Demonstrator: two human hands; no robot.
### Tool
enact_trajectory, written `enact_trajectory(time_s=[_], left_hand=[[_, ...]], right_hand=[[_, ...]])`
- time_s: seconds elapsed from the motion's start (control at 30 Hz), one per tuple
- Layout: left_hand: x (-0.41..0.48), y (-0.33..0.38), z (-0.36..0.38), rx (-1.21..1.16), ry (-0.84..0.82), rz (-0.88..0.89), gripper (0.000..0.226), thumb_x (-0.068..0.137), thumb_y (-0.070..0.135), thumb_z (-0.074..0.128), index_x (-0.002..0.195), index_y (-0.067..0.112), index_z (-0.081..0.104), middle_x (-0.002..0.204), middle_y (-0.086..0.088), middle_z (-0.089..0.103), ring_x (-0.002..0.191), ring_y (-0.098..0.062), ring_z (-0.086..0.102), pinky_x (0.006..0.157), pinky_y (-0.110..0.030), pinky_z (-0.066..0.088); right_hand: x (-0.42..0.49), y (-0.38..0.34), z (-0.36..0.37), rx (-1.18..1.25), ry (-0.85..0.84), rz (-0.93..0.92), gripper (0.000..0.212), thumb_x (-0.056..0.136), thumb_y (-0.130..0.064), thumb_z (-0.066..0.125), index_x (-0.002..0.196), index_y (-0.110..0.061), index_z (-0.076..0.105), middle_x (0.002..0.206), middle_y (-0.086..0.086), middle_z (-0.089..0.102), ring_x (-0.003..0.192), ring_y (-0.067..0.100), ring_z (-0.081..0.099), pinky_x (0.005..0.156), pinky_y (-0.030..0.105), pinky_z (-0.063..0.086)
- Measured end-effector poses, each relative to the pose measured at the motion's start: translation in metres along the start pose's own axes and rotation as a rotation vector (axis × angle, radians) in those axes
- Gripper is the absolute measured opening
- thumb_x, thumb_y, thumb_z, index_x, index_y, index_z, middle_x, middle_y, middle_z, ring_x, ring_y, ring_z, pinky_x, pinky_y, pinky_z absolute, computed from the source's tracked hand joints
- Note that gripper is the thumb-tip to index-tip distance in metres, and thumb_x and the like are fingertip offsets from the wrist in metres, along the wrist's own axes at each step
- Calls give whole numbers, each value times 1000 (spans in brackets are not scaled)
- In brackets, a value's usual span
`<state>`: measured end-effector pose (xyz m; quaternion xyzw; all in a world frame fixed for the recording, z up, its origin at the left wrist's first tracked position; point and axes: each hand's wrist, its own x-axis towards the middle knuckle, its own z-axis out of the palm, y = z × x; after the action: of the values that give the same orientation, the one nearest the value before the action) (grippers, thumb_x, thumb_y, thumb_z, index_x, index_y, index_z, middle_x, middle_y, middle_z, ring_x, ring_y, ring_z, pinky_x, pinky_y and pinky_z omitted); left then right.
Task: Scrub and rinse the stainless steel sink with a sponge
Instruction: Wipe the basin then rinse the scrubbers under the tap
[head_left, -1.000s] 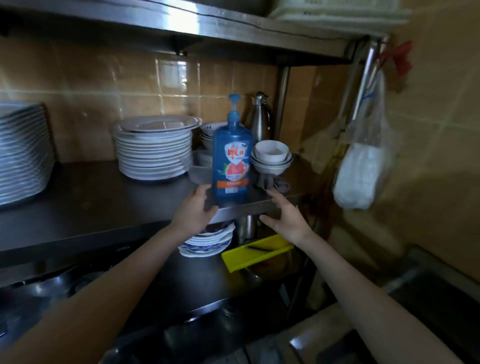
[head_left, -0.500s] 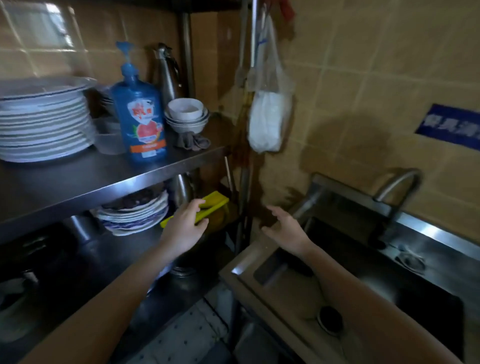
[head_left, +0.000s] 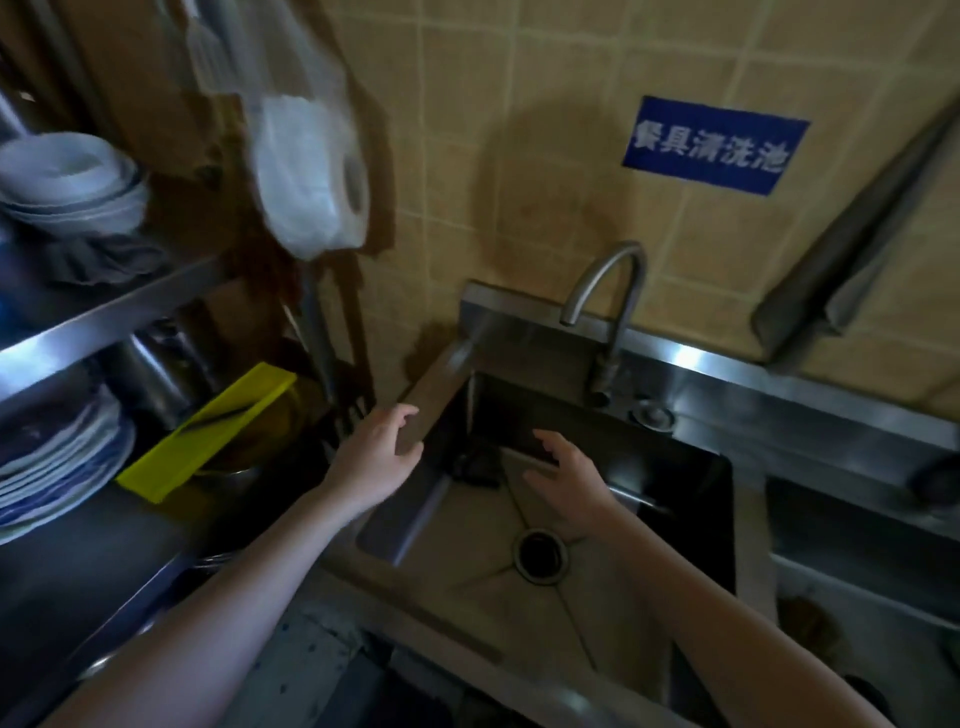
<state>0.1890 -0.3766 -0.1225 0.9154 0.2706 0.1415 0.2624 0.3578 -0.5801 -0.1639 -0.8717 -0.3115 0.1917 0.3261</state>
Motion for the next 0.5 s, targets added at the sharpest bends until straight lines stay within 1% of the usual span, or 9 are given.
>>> enact_trajectory(time_s=[0.1,0.2,0.27,0.4,0.47,0.5], left_hand=[[24,15,34,0,-73,25,43,90,33,56,130,25,45,126,1,53,115,-17,52,84,-26,42],[44,30,68,-31,-132,46,43,90,30,58,130,23,46,123,0,55,112,-18,54,79,-21,38],[57,39,90,-47,-174,68,42,90,28,58,129,21,46,120,-2,53,111,-18,53,81,-23,41],[81,51,125,-28,-277,103,42,91,29,56,131,22,44,120,0,50,111,-17,52,86,-31,48],[88,55,143,-33,-323,115,43,90,29,56,131,23,44,122,0,50,113,-17,51,90,-36,49],[91,56,152,-31,-342,120,42,90,29,56,130,23,44,122,0,49,114,-18,51,91,-36,48]], right_hand=[[6,32,-12,-9,16,63,64,83,-29,67,140,-27,38,133,5,53,122,22,50,101,37,44],[11,62,-21,-1,14,130,64,84,-26,67,141,-28,36,134,4,51,123,22,49,100,40,45],[15,80,-25,0,16,164,66,84,-23,67,141,-26,36,135,6,50,123,24,49,100,42,45],[22,111,-33,7,18,233,67,84,-18,68,142,-21,35,138,8,48,125,24,48,101,40,45],[23,125,-35,48,13,262,67,84,-16,66,143,-20,34,139,10,46,124,26,48,100,43,46],[23,132,-35,70,15,280,66,85,-15,66,142,-19,35,138,11,46,122,27,50,98,44,47]])
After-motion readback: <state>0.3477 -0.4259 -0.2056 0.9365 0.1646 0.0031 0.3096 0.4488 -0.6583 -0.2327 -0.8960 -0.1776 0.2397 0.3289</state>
